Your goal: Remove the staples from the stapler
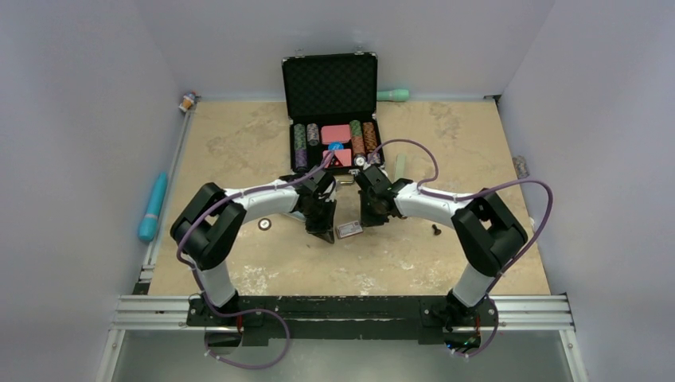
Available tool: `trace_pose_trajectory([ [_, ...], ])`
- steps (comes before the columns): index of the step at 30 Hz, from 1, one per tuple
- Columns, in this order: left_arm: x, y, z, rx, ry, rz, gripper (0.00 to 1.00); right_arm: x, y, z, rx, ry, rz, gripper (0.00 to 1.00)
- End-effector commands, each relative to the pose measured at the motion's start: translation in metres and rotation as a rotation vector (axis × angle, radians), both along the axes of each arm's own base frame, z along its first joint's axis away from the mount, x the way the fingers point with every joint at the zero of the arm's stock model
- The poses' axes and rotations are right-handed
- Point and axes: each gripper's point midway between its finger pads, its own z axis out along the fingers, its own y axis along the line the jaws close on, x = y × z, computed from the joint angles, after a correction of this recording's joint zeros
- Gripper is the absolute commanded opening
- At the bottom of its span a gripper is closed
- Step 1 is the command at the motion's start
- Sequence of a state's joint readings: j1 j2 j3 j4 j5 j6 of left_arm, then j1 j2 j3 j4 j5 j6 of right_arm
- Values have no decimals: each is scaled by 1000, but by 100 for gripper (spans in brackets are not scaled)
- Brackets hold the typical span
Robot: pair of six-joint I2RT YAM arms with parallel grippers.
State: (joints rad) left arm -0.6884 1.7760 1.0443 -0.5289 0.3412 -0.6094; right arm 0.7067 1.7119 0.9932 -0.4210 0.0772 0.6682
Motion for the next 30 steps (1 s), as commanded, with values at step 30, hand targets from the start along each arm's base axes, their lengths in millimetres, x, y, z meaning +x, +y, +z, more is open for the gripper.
trace_pose_trajectory([
  [30,-12,77,68,166,-243,74,14,-39,54,22,151,84,286,23],
])
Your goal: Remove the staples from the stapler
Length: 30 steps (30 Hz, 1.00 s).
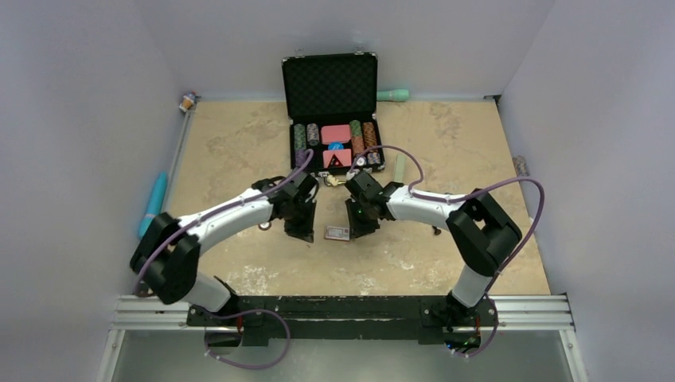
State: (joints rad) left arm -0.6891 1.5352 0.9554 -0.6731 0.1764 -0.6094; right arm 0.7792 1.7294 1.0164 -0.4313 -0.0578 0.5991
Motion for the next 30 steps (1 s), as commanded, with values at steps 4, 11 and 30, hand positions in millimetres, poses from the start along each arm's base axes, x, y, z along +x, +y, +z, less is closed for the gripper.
trace_pose_trajectory([
  [4,-2,57,76,83,-243,51,61,-4,27,56,158,-46,127,33],
  [11,-24,109,128,99,-421,162,74,-6,8,142,261,-255,113,59],
  [30,-32,191,202,-10,-1026,365,81,-37,-92,360,606,-835,-177,99],
])
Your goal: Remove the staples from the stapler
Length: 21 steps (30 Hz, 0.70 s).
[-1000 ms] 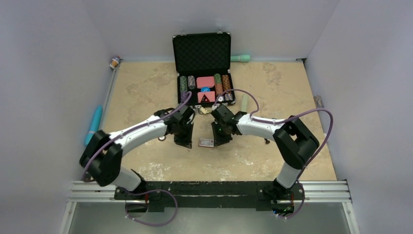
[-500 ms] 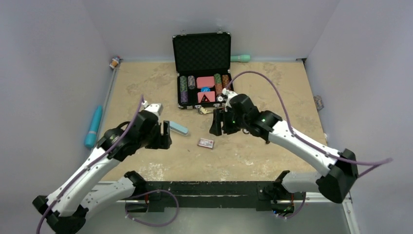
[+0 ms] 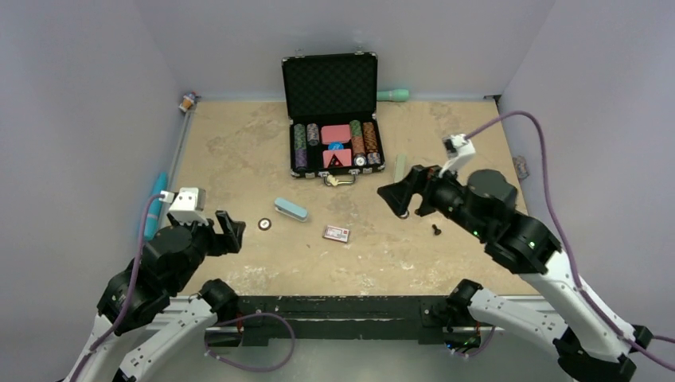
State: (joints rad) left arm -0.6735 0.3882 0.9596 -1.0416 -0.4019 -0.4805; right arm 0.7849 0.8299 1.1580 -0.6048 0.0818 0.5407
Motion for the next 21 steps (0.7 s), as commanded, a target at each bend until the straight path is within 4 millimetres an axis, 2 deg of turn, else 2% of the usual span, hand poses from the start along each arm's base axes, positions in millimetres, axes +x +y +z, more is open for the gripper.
trace_pose_trajectory([
  [1,10,19,-3,12,-116,95,84,-9,-36,49,171,-120,-129,99],
  [2,9,21,-6,4,-122,101,88,-10,-46,50,213,-121,-178,99],
  [3,8,22,-10,-4,-127,104,96,-12,-55,52,260,-123,-219,99],
  [5,6,23,-16,-24,-128,115,98,-20,-70,52,339,-135,-261,99],
  [9,5,26,-17,-32,-131,129,99,-43,-88,50,452,-190,-239,99],
  [11,5,25,-18,-29,-127,128,99,-51,-94,37,482,-141,-246,99],
  [18,0,27,-24,-37,-123,118,100,-73,-90,-10,490,27,-194,99],
  [21,-2,30,-26,-37,-116,131,100,-78,-94,-14,533,42,-199,99],
])
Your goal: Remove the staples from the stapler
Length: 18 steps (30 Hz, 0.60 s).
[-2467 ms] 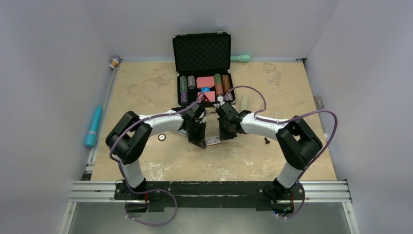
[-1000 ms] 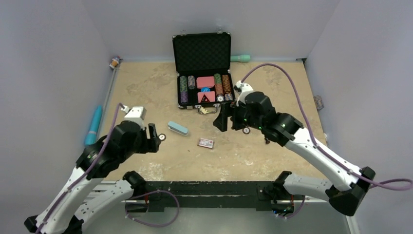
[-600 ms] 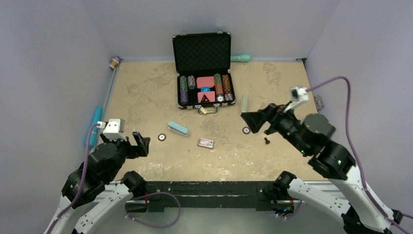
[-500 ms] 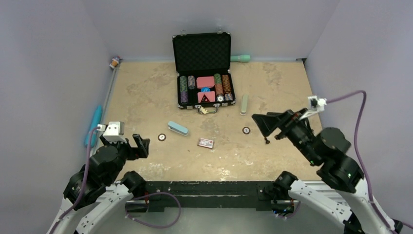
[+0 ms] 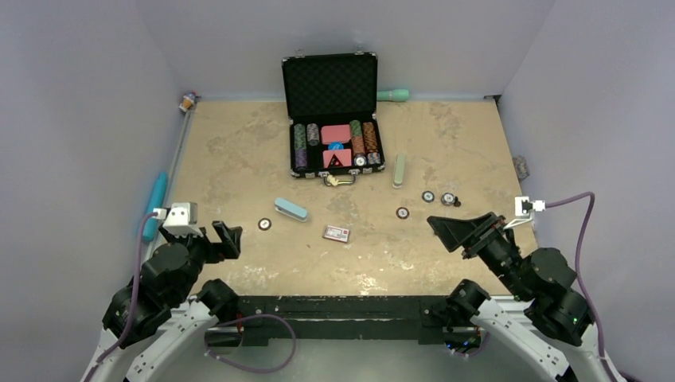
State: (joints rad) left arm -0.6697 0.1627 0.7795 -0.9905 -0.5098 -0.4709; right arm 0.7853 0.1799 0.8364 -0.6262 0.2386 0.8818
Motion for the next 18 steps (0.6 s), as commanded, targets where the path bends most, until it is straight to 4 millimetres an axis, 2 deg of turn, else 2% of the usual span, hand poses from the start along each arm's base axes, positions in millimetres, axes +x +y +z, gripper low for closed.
trace_pose_trajectory([
  [1,1,3,1,-21,-12,31,100,-12,-3,-10,78,53,22,99],
  [8,3,3,-2,-7,8,36,100,-12,-11,-16,94,99,-15,99],
  [18,2,3,-2,-10,9,38,100,-17,1,-9,92,42,59,99],
])
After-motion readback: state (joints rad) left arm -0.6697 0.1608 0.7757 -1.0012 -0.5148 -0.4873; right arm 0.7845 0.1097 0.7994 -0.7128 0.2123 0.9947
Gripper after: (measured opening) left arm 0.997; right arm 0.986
